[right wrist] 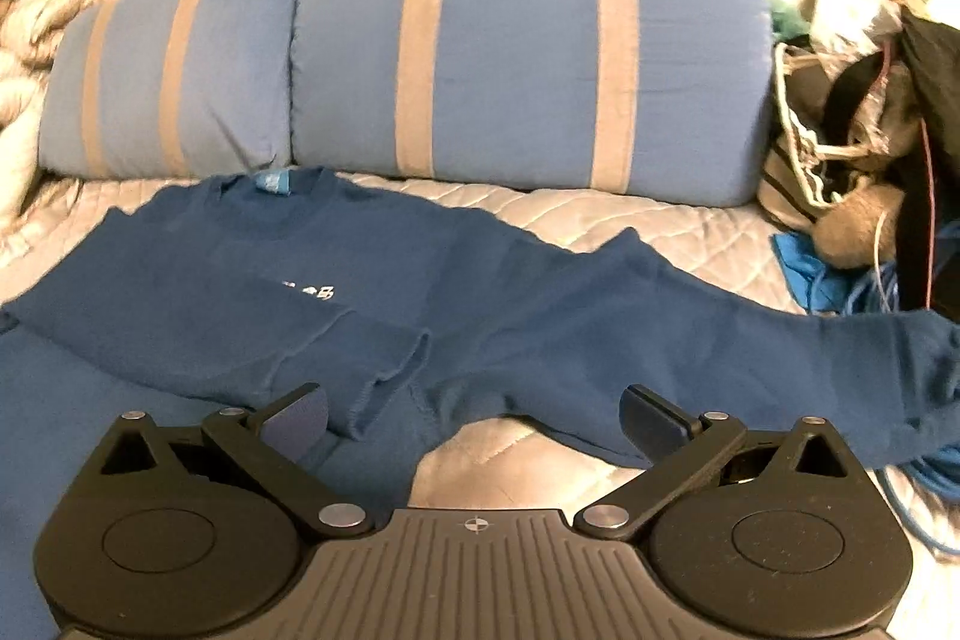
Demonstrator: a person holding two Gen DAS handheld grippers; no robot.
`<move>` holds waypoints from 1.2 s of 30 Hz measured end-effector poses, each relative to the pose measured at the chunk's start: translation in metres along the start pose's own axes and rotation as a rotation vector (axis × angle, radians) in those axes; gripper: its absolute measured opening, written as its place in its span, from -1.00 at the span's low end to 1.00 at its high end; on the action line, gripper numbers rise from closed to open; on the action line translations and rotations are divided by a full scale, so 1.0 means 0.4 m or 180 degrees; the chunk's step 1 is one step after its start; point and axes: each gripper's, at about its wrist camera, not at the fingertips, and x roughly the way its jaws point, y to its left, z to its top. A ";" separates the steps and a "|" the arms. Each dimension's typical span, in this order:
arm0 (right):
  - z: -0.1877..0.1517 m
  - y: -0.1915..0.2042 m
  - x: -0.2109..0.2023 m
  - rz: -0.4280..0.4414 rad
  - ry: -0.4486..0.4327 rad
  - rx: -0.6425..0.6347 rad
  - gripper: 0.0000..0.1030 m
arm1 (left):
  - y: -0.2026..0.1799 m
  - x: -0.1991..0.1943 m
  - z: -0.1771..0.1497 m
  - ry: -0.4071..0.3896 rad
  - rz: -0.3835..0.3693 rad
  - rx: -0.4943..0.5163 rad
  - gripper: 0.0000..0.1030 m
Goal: Fold clothes
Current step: 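Move the right gripper toward the other sleeve cuff by the cable coil, then close the right gripper on the sleeve cuff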
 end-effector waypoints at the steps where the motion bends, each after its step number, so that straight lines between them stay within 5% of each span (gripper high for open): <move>1: -0.003 -0.005 -0.003 0.0012 0.0004 0.0046 0.99 | 0.001 0.002 -0.001 0.0014 0.0006 -0.0006 0.44; 11: -0.030 -0.044 -0.018 0.0037 0.0035 0.0270 0.82 | 0.015 0.006 -0.002 0.0042 -0.0043 -0.0123 0.44; 22: -0.082 -0.281 -0.063 -0.0777 -0.0123 0.0686 0.31 | 0.025 0.004 -0.002 0.0004 -0.0104 -0.0183 0.44; 27: -0.112 -0.446 -0.089 -0.1052 -0.0252 0.1428 0.01 | 0.033 0.007 0.000 0.0017 -0.0179 -0.0240 0.44; 36: -0.151 -0.628 -0.093 -0.0972 -0.0506 0.2670 -0.24 | 0.042 0.014 0.001 0.0040 -0.0280 -0.0335 0.44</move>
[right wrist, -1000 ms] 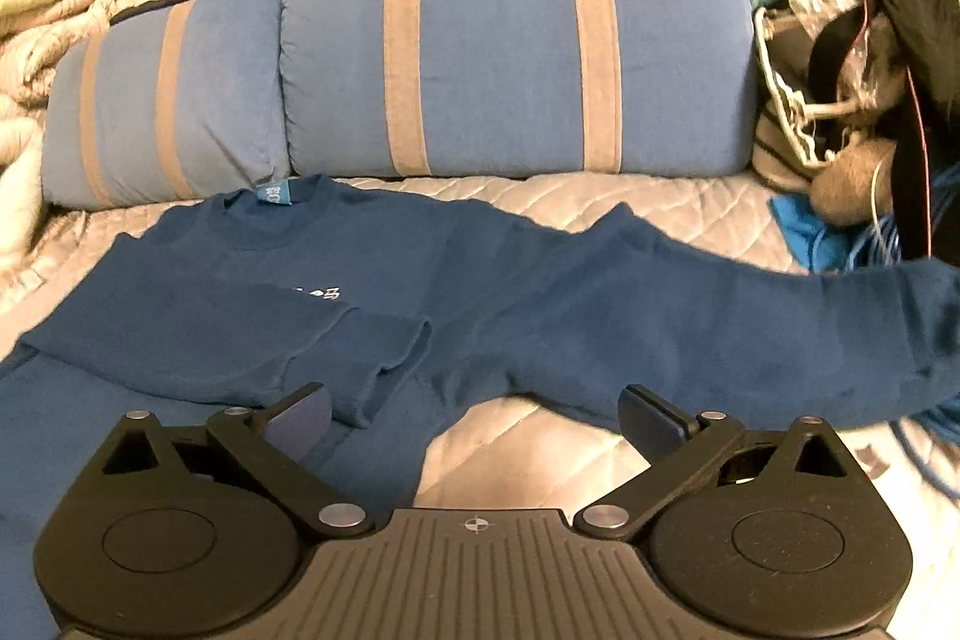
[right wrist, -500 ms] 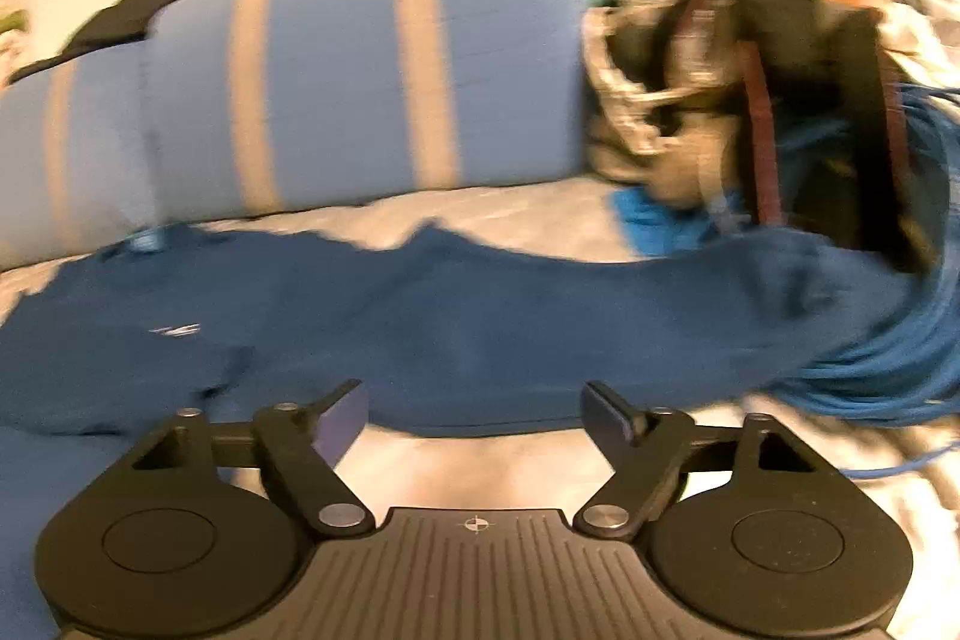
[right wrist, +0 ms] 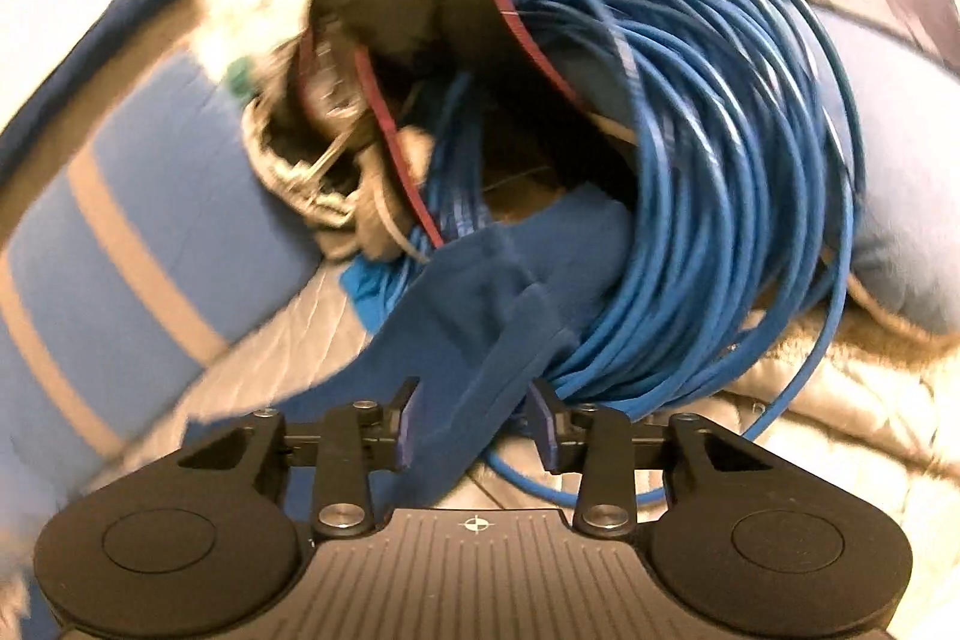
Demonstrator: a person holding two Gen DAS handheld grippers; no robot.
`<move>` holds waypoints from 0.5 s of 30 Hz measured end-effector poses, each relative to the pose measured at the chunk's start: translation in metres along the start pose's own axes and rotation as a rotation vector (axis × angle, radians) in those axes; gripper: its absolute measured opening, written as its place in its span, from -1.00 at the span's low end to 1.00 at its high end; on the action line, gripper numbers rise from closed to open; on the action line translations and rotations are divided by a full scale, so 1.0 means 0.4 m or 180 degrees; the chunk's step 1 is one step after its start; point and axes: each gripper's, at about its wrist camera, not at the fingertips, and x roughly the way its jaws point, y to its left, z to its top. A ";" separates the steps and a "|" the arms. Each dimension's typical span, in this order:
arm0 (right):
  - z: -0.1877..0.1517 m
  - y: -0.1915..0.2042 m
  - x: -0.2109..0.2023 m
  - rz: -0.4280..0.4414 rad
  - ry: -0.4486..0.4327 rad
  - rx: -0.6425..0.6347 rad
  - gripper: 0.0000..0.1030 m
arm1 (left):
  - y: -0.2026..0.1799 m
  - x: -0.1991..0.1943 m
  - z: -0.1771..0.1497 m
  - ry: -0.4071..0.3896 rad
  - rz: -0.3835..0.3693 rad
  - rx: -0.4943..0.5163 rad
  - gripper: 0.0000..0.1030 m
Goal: Fold clothes
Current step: 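Close the right gripper on the sleeve cuff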
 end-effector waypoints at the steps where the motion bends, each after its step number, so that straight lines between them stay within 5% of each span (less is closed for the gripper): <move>1: 0.006 -0.008 0.010 -0.0007 0.0008 0.0110 -0.25 | 0.000 0.000 0.000 0.0002 0.0000 -0.0001 0.44; 11: 0.011 -0.034 0.066 -0.0167 0.0044 0.0594 -0.30 | -0.004 0.000 0.001 0.0014 0.0006 -0.0006 0.44; 15: 0.011 -0.049 0.078 -0.0227 0.0014 0.0781 -0.58 | -0.002 0.000 0.001 0.0013 0.0006 -0.0003 0.44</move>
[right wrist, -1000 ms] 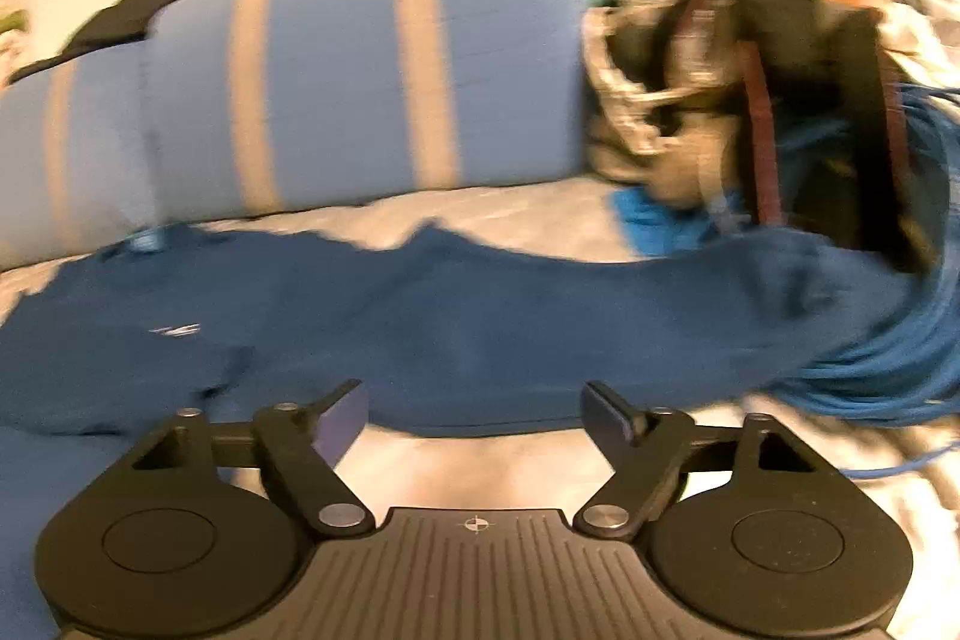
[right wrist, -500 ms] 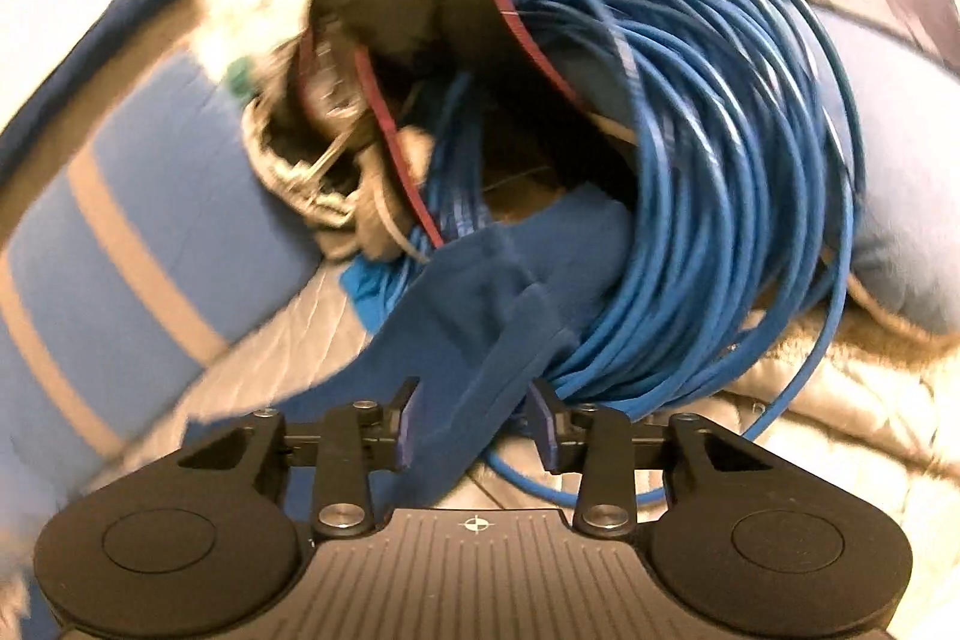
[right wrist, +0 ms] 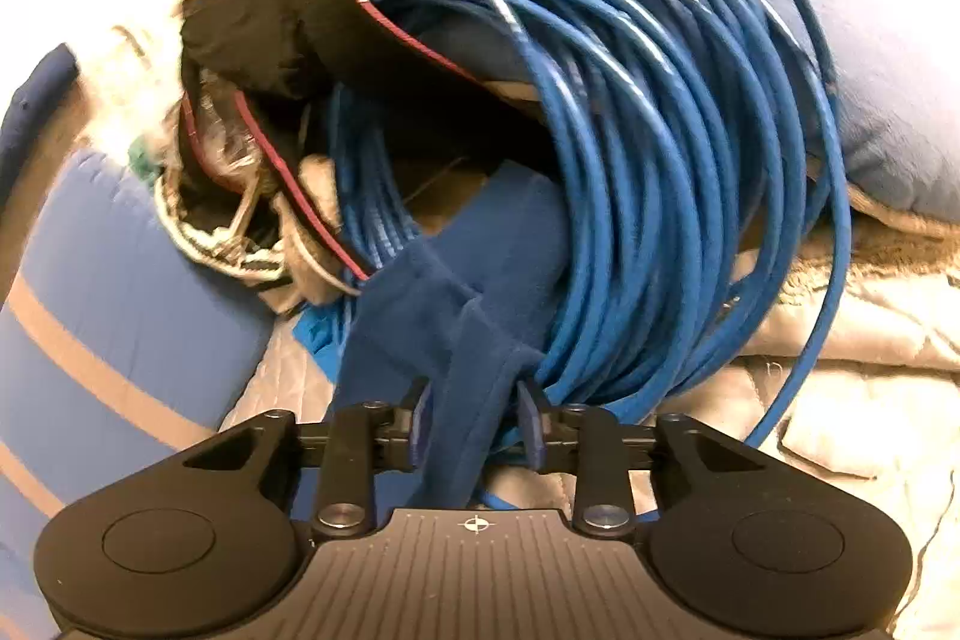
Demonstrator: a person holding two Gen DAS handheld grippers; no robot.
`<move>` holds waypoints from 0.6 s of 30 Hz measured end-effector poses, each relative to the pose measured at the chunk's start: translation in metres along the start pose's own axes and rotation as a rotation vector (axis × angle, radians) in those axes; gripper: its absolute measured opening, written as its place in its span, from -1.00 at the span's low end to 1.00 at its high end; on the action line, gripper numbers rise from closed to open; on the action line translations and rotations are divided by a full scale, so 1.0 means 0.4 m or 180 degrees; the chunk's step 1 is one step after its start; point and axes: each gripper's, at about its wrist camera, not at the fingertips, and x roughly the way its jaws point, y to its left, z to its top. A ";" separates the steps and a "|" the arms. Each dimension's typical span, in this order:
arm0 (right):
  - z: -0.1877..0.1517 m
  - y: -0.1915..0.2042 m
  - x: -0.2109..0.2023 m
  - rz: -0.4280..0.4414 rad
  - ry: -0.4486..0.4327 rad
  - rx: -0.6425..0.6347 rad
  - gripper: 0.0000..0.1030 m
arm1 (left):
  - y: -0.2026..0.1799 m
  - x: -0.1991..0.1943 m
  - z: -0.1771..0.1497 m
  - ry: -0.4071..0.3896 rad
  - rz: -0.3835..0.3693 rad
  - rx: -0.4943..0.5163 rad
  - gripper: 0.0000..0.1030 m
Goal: Fold clothes
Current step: 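Close the right gripper on the sleeve cuff, then lift the held cuff and lay the sleeve across the body with the right gripper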
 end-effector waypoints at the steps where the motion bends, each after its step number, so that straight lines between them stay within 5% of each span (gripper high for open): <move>1: 0.001 -0.004 0.003 -0.0025 -0.0005 0.0037 -0.63 | 0.000 0.000 0.000 0.0000 0.0000 -0.0001 0.44; 5: 0.004 0.007 0.004 -0.0085 -0.0031 -0.0021 -0.81 | 0.000 -0.001 0.000 -0.0001 -0.0006 -0.0004 0.44; 18: -0.023 0.203 -0.085 0.0085 -0.0472 -0.1173 -0.83 | 0.004 -0.002 0.002 -0.0010 -0.0012 -0.0029 0.44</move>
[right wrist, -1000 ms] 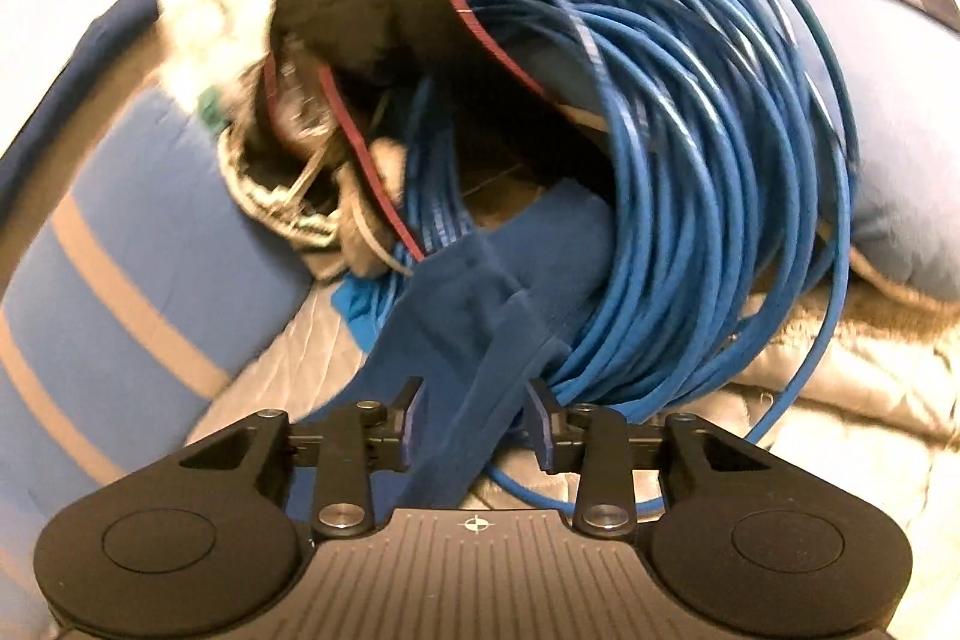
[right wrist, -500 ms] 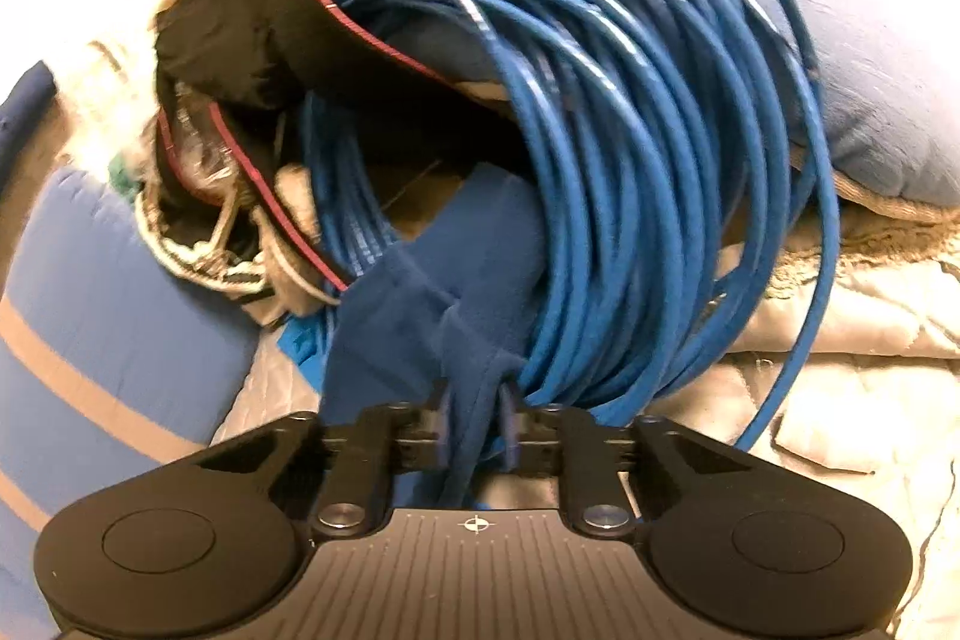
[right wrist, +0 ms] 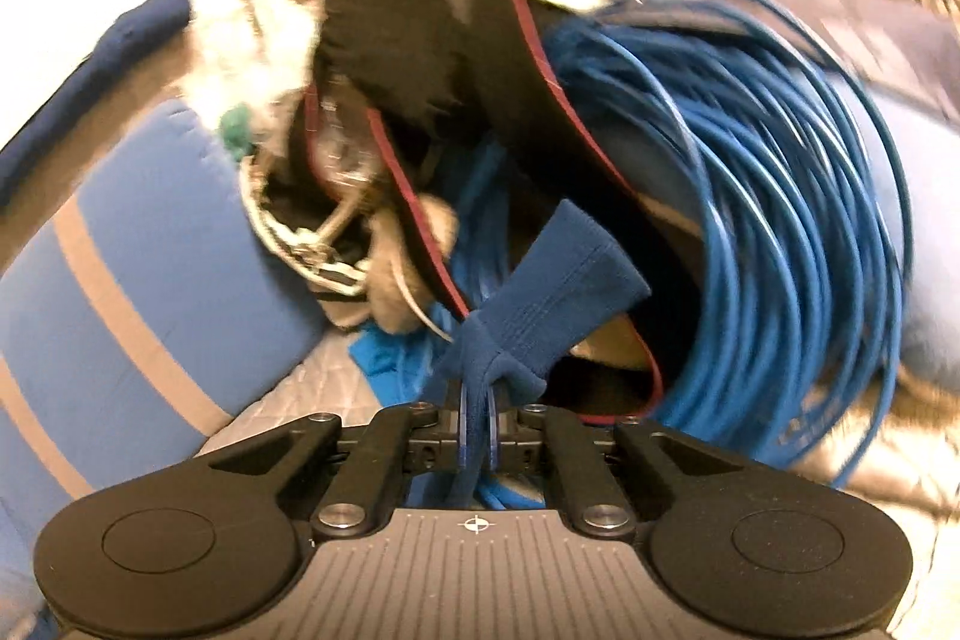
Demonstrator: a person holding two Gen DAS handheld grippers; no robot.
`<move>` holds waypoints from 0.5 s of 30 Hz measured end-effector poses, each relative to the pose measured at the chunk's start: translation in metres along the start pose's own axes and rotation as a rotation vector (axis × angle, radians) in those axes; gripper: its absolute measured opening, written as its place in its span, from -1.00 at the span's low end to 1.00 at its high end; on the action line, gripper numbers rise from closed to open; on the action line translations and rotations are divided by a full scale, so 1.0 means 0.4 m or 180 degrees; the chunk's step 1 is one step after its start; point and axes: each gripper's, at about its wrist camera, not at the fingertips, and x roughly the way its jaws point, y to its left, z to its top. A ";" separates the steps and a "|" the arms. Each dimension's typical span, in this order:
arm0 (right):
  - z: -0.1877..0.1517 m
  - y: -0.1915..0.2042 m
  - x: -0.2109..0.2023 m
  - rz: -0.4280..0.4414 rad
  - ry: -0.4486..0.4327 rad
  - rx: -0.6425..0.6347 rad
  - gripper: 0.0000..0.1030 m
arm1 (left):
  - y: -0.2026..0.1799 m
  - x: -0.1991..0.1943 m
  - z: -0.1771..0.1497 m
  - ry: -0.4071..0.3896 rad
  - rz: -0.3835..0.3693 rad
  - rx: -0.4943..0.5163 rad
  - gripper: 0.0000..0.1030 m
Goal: Fold clothes
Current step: 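Lift the held cuff and lay the sleeve across the body with the right gripper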
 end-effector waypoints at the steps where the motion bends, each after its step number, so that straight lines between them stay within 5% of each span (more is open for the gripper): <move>1: 0.000 0.021 -0.008 -0.0001 -0.0053 -0.0111 -0.83 | 0.000 0.000 0.000 -0.0001 0.0001 0.0001 0.44; 6: -0.036 0.218 -0.089 0.0123 -0.0469 -0.1222 -0.84 | -0.002 -0.002 -0.001 -0.0003 0.0012 0.0004 0.44; 10: -0.170 0.431 -0.202 0.0593 -0.0868 -0.2429 -0.84 | -0.003 -0.002 0.001 -0.0008 0.0029 0.0002 0.44; 15: -0.407 0.608 -0.261 0.1387 -0.0619 -0.3315 -0.84 | -0.005 -0.006 -0.001 -0.0014 0.0079 0.0009 0.44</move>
